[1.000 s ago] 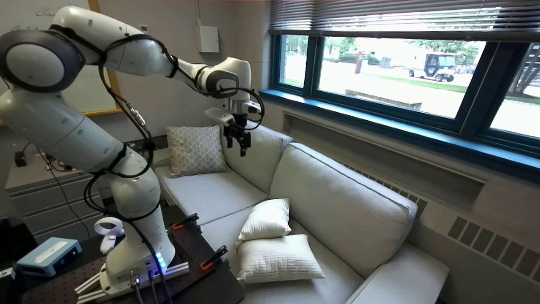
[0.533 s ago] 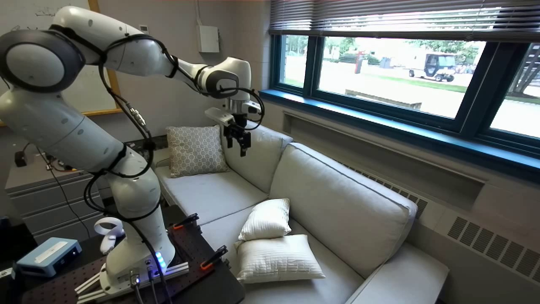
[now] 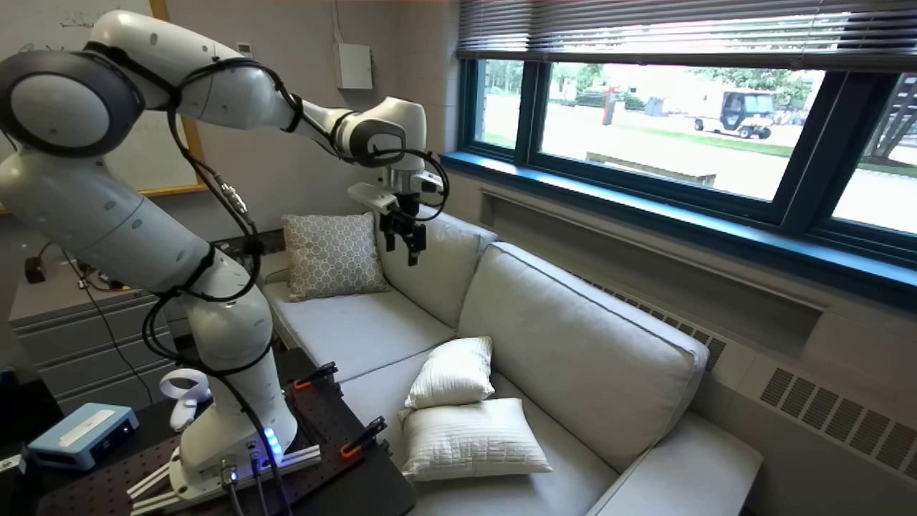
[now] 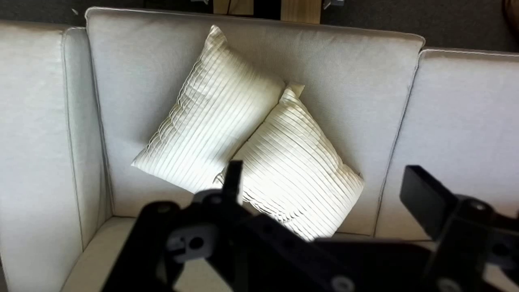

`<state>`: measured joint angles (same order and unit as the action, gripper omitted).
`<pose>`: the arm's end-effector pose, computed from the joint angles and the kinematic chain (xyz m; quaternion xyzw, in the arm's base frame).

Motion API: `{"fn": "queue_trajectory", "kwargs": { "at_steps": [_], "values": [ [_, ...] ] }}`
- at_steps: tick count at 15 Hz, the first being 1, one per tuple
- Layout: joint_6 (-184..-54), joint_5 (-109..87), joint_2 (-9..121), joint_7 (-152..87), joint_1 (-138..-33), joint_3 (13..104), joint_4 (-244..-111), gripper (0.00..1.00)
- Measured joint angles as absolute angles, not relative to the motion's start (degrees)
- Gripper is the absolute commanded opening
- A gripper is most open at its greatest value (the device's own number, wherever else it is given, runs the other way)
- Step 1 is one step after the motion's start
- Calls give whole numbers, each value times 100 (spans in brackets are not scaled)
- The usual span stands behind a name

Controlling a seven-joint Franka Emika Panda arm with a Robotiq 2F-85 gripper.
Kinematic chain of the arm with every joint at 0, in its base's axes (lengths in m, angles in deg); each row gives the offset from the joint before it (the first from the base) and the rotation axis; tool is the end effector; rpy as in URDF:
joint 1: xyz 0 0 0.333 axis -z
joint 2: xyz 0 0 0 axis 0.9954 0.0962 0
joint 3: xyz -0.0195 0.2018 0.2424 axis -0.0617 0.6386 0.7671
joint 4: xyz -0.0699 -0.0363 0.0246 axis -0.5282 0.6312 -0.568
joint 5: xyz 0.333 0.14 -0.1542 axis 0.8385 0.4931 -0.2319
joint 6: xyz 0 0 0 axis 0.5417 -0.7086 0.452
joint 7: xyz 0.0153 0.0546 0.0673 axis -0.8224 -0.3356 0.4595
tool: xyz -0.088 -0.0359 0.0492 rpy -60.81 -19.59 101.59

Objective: Put the two pillows properly on the right side of the couch

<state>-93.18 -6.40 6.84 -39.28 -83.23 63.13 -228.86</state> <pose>0.3702 -0.0004 0.4749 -0.9998 -0.0082 0.0135 0.0097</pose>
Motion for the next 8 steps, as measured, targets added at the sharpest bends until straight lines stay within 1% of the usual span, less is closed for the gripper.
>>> {"fn": "queue_trajectory", "kwargs": {
  "at_steps": [5,8],
  "values": [
    [-9394,-560,740,-3894,-8335,6317,-22883,100],
    [-10041,-113,1142,-3466,-8421,6382,-22821,100]
  ]
}}
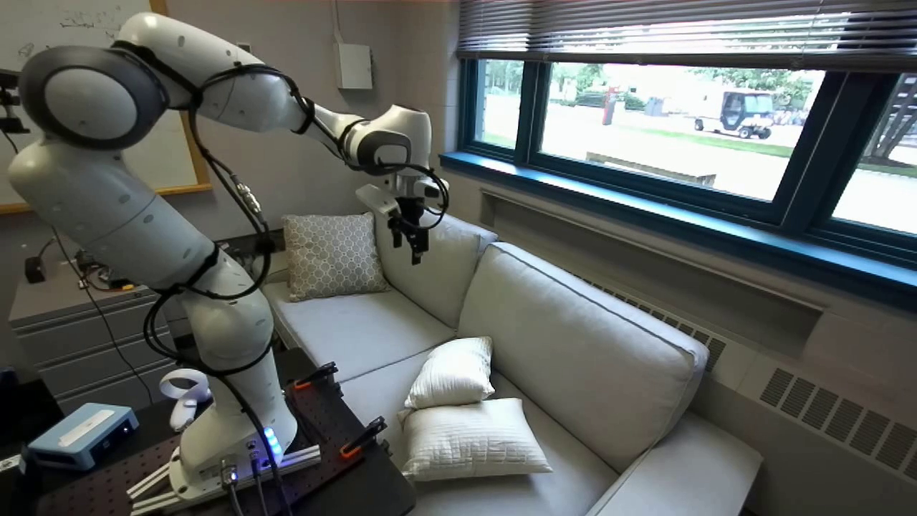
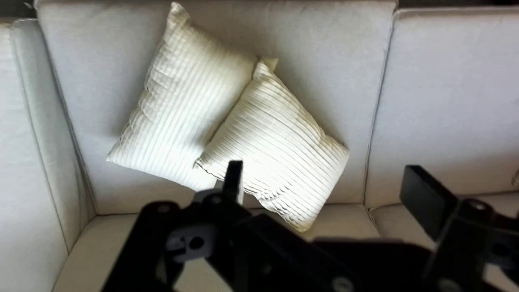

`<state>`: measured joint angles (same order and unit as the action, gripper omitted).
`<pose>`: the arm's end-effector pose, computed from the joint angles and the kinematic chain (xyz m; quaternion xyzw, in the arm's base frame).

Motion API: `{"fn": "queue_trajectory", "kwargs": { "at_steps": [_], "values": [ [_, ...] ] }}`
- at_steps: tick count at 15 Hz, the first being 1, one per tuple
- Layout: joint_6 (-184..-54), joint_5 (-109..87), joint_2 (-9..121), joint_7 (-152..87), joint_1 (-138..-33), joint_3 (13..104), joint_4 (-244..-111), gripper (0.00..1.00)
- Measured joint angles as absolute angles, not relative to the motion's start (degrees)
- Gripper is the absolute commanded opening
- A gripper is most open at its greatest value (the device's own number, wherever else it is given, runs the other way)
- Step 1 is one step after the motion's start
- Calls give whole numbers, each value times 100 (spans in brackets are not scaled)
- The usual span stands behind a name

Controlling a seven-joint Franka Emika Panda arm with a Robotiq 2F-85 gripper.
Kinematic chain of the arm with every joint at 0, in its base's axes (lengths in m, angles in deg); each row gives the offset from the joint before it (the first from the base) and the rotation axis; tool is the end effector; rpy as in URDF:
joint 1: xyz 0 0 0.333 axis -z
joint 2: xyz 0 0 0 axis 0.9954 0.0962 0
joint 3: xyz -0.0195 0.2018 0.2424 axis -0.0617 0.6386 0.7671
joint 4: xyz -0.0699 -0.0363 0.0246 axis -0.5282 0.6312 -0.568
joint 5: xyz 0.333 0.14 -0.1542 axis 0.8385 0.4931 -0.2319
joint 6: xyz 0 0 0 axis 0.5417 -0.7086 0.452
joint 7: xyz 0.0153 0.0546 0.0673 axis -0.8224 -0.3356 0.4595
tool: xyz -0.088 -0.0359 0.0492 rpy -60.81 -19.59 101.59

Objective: Put the two pillows properly on the right side of the couch

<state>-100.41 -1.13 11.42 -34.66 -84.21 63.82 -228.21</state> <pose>0.3964 0.0159 0.4610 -0.9980 0.0388 -0.0137 0.0485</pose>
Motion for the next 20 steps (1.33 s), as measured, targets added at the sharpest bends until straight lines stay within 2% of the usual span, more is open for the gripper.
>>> {"fn": "queue_trajectory", "kwargs": {
  "at_steps": [6,10,15,20],
  "values": [
    [-12785,575,3057,-2160,-8529,6621,-22254,100],
    [-14042,260,4444,-1060,-8436,6486,-21687,100],
    [-14124,-66,5832,0,-8450,5755,-20839,100],
    [-13396,440,6533,83,-8255,5513,-20152,100]
  ]
}}
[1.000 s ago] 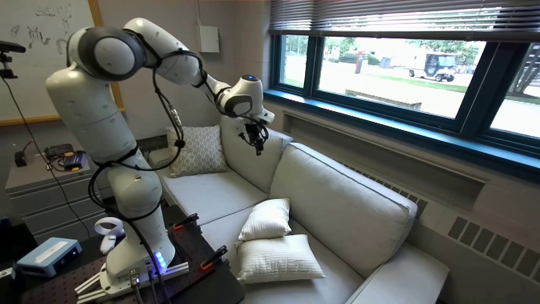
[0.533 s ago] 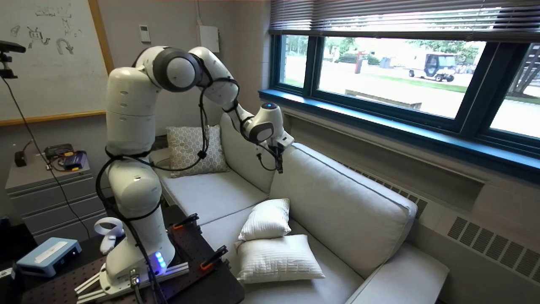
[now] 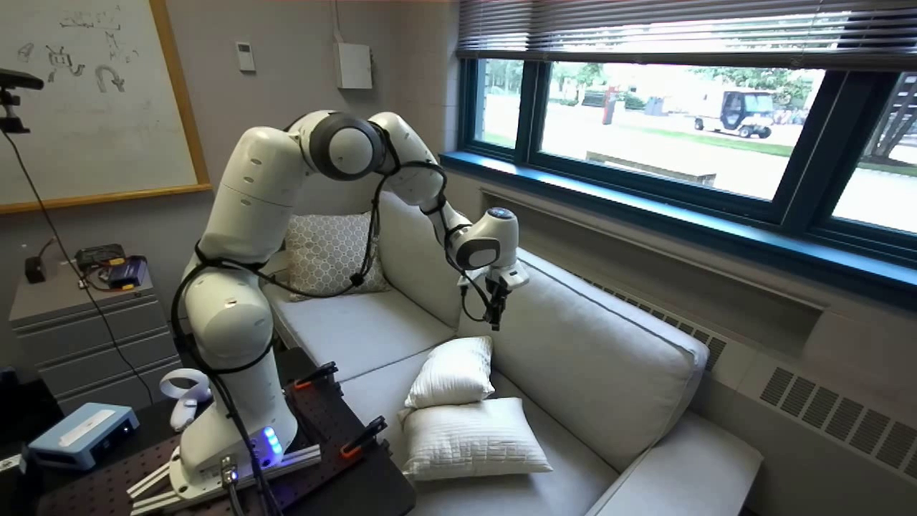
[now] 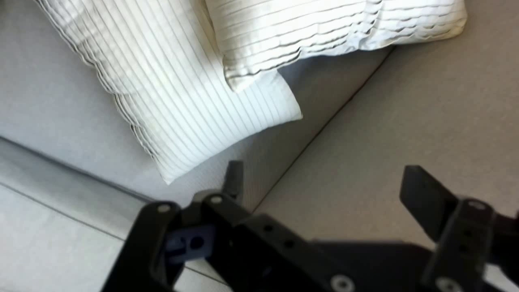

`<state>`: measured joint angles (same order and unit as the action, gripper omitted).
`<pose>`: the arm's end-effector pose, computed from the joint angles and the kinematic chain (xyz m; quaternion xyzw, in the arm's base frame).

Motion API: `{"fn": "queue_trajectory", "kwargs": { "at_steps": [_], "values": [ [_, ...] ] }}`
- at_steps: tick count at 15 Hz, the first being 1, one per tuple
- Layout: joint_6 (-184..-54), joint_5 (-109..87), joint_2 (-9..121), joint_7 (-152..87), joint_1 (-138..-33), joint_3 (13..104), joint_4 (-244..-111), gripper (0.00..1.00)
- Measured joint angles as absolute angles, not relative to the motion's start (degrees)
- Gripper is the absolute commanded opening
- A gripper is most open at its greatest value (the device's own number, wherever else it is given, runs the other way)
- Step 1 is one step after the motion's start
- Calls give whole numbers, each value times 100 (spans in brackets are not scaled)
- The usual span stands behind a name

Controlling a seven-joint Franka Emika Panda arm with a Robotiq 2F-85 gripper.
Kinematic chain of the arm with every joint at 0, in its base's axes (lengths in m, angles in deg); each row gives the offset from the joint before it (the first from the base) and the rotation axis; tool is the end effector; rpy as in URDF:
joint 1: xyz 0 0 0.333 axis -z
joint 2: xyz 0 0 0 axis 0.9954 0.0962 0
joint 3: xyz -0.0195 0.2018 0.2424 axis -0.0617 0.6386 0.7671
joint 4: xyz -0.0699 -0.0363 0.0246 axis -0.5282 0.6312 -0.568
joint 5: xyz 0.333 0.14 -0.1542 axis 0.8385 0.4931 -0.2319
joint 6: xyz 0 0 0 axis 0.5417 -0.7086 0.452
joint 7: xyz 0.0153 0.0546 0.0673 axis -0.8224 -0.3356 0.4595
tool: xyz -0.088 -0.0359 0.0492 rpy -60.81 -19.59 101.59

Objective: Put the two pillows properly on the right side of the couch

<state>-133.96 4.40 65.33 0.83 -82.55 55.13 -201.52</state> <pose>0.6063 -0.0995 0.2403 -0.8778 0.4721 -0.0625 0.0521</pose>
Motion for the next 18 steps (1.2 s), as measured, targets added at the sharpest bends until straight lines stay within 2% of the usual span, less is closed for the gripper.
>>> {"fn": "queue_trajectory", "kwargs": {
  "at_steps": [10,18],
  "values": [
    [-13034,688,6665,-69,-8168,5678,-19915,100],
    [-10735,409,7922,-1101,-7904,5432,-18861,100]
  ]
}}
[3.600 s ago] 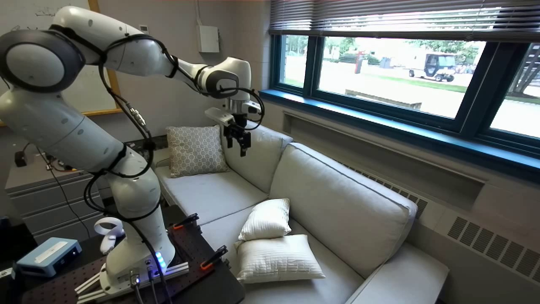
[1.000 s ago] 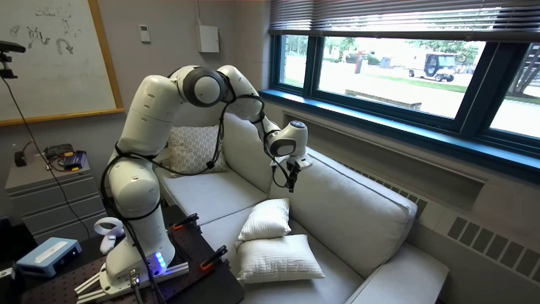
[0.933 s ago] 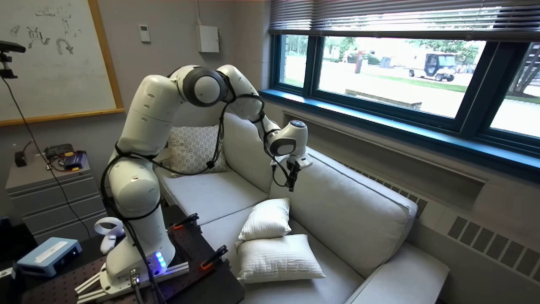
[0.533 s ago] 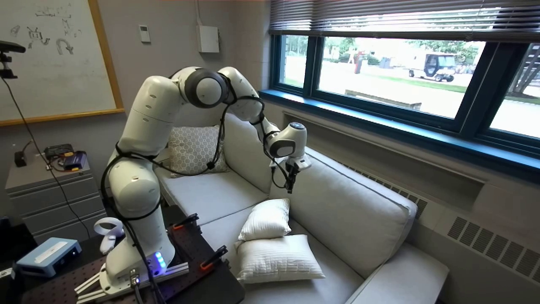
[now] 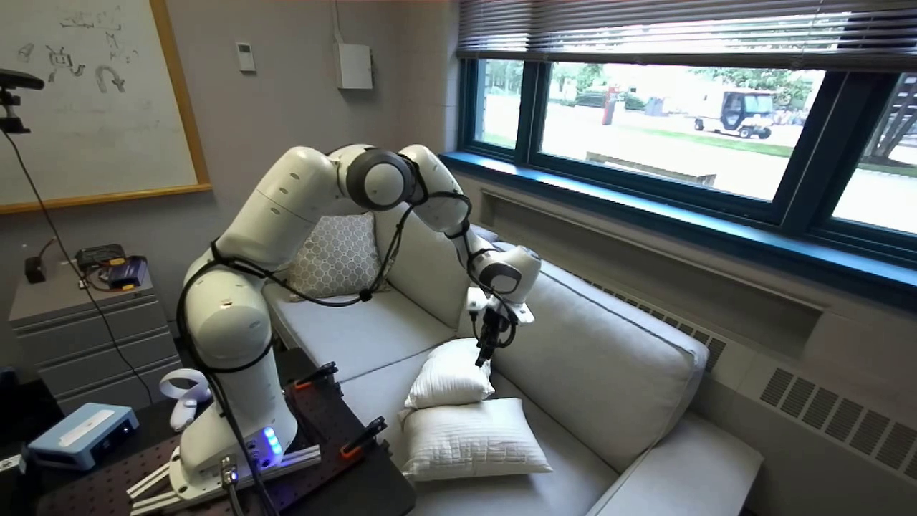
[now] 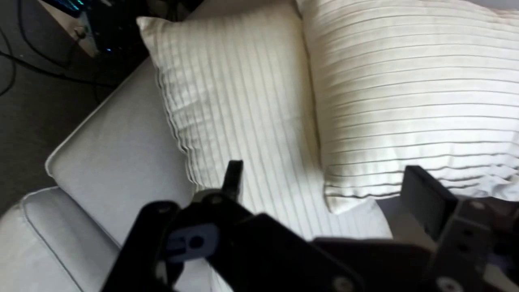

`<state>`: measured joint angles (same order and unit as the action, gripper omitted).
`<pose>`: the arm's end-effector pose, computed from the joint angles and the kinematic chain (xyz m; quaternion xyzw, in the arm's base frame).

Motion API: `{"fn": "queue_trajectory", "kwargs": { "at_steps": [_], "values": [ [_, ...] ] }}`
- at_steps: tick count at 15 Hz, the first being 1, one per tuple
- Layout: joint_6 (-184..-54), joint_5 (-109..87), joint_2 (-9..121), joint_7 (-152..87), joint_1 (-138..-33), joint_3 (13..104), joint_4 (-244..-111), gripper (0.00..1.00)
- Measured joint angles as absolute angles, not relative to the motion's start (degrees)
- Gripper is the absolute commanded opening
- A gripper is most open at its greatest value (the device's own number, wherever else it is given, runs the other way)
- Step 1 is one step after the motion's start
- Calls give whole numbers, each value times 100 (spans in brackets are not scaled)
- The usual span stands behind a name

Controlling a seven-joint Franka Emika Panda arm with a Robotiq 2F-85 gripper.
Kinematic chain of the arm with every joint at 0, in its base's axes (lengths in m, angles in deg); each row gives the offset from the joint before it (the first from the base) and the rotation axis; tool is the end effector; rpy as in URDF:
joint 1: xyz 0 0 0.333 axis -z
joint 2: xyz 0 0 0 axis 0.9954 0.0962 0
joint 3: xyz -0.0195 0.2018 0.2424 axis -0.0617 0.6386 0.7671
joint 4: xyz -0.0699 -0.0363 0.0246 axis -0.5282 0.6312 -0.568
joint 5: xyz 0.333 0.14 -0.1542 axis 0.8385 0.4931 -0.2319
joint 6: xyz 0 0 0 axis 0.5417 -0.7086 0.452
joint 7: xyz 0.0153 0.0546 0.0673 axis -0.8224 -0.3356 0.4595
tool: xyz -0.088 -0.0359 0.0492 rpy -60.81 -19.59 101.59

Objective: Put the two pillows properly on the right side of the couch

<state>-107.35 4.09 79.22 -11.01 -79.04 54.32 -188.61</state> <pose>0.5965 -0.1311 0.1423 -0.9041 0.3936 0.1660 0.0132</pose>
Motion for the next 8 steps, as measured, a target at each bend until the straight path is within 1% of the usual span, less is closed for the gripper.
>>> {"fn": "queue_trajectory", "kwargs": {
  "at_steps": [4,8],
  "values": [
    [-10059,339,8579,-1336,-7512,5202,-18213,100],
    [-10070,340,8696,-1347,-7459,5195,-18150,100]
  ]
}}
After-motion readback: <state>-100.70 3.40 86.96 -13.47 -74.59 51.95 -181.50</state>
